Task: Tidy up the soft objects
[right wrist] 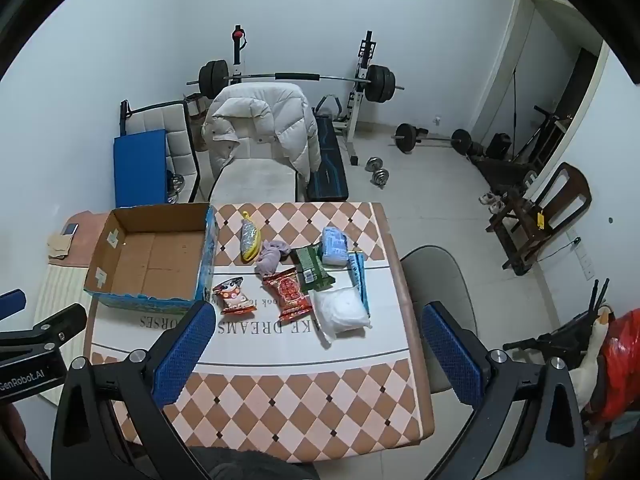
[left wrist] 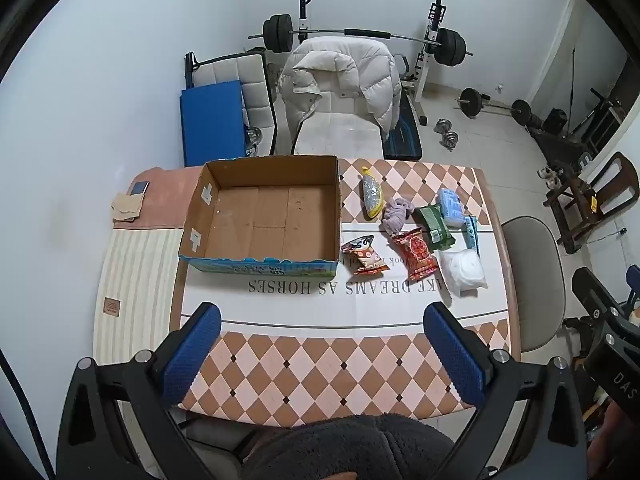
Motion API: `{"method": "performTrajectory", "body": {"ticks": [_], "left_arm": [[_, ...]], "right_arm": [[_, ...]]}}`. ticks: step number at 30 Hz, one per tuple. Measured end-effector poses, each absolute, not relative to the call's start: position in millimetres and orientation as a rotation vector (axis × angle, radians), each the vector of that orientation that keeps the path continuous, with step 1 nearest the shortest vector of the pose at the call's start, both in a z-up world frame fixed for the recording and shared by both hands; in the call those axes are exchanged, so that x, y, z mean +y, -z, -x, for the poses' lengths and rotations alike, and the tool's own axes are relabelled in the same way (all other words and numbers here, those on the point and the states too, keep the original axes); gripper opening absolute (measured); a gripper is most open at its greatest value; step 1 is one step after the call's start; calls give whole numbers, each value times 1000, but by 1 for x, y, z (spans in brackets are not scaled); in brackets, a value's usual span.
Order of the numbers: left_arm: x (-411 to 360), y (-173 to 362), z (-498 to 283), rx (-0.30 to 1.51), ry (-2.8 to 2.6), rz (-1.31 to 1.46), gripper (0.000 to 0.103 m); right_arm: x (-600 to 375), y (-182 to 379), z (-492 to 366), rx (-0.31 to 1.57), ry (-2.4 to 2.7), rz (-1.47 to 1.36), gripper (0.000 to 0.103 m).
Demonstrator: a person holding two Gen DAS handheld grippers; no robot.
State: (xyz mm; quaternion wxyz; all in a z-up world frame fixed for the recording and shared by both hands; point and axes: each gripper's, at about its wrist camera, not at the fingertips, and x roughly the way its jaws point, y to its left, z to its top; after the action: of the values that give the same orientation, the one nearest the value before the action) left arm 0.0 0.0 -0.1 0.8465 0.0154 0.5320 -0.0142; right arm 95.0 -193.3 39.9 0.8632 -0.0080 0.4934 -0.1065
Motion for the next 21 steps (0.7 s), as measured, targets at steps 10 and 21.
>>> {"method": "performTrajectory", "body": {"ticks": [10,21], "left_arm": [[-3,-2,-4,1113,26,-39,103],[-2,-6,-4,1107,29,-39,103]], "right_arm": [[-186,-46,-89,1011,228,31,103],[-185,-52,-94,1005,220,31,103]]}}
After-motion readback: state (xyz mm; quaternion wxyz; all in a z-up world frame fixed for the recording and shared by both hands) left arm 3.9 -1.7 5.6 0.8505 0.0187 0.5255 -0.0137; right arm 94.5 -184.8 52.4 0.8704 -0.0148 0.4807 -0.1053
